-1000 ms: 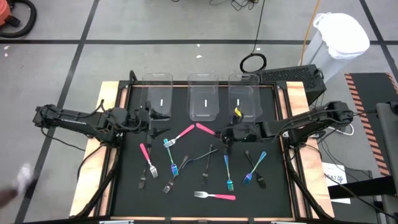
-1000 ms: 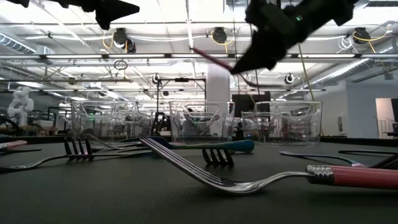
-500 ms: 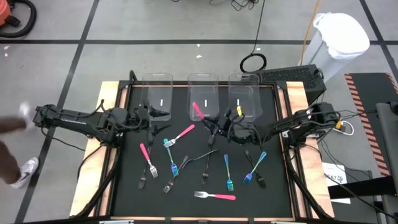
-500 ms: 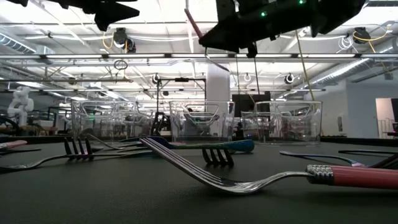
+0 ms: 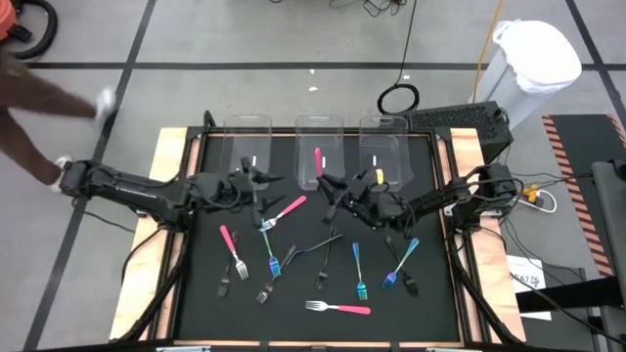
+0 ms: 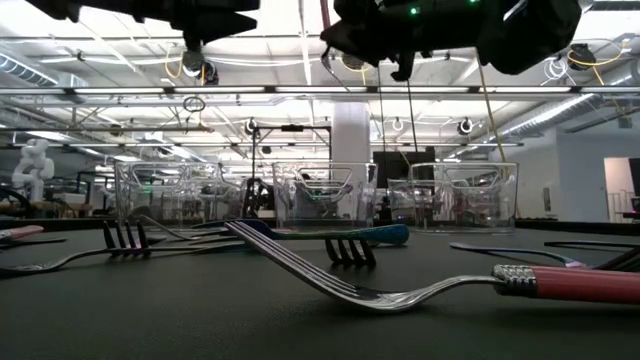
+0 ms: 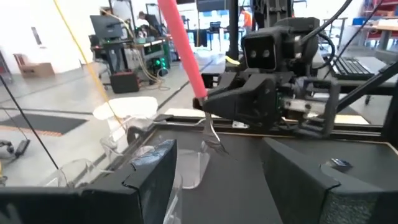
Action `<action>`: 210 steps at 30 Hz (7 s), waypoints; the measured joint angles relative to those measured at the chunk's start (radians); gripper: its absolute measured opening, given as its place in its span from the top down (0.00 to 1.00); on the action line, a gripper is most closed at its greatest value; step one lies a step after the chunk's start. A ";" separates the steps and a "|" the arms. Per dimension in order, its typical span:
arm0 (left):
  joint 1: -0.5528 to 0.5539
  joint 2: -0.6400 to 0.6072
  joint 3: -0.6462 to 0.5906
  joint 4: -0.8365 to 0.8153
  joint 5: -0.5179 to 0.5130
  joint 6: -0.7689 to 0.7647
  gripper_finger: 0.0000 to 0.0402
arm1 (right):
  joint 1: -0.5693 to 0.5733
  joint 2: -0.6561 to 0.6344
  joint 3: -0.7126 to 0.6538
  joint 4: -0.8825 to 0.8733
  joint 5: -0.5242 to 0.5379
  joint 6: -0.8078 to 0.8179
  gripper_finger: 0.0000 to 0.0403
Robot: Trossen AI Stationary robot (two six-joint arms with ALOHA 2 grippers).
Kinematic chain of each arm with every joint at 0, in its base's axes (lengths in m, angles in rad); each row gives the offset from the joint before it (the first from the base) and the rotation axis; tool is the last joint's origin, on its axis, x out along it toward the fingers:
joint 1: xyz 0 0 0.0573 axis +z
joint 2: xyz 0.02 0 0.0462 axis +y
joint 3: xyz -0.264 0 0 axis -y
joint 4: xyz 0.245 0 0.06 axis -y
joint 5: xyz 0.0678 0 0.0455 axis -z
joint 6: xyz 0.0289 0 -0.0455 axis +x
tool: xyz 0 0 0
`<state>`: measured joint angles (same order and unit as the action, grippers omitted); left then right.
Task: Sort silverware by color (type)
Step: Put the pink fork into the right transparent bin
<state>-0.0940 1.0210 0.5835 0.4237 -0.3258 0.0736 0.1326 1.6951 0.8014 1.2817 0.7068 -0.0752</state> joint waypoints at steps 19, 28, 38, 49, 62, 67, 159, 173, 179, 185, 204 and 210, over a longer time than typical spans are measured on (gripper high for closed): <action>0.002 0.290 0.016 0.409 -0.104 0.126 0.41 | 0.000 0.000 0.143 -0.018 -0.055 -0.186 0.89; 0.002 0.376 0.016 0.548 -0.137 0.144 0.41 | 0.000 0.000 0.143 -0.023 -0.054 -0.218 0.89; 0.002 0.445 0.075 0.550 -0.127 0.094 0.41 | 0.000 0.000 0.143 -0.014 -0.056 -0.263 0.89; 0.002 0.573 0.170 0.555 -0.155 0.037 0.49 | 0.000 0.000 0.143 -0.014 -0.106 -0.290 0.89; 0.000 0.589 0.178 0.568 -0.236 0.023 0.95 | 0.000 0.000 0.142 -0.022 -0.108 -0.336 0.89; 0.002 0.588 0.178 0.562 -0.241 0.022 0.98 | 0.000 0.000 0.142 -0.028 -0.107 -0.341 0.89; 0.142 0.413 0.177 0.025 -0.152 -0.216 1.00 | 0.090 -0.232 0.143 -0.429 -0.004 -0.191 0.49; 0.065 0.413 0.177 0.079 -0.449 -0.065 1.00 | 0.051 -0.109 0.142 -0.089 0.107 -0.311 0.54; 0.056 0.413 0.177 0.094 -0.497 -0.041 1.00 | 0.033 -0.109 0.142 -0.084 0.069 -0.280 0.58; 0.061 0.413 0.177 0.092 -0.515 -0.039 1.00 | 0.011 -0.109 0.142 -0.081 0.020 -0.226 0.62; 0.062 0.413 0.177 0.111 -0.551 -0.008 1.00 | -0.032 -0.109 0.213 -0.168 -0.029 -0.221 0.51; 0.062 0.413 0.177 0.112 -0.551 -0.007 1.00 | -0.031 -0.109 0.214 -0.173 -0.029 -0.222 0.61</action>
<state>-0.0324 1.4338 0.7609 0.5356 -0.8764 0.0661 0.1013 1.5864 1.0153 1.1084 0.6777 -0.2970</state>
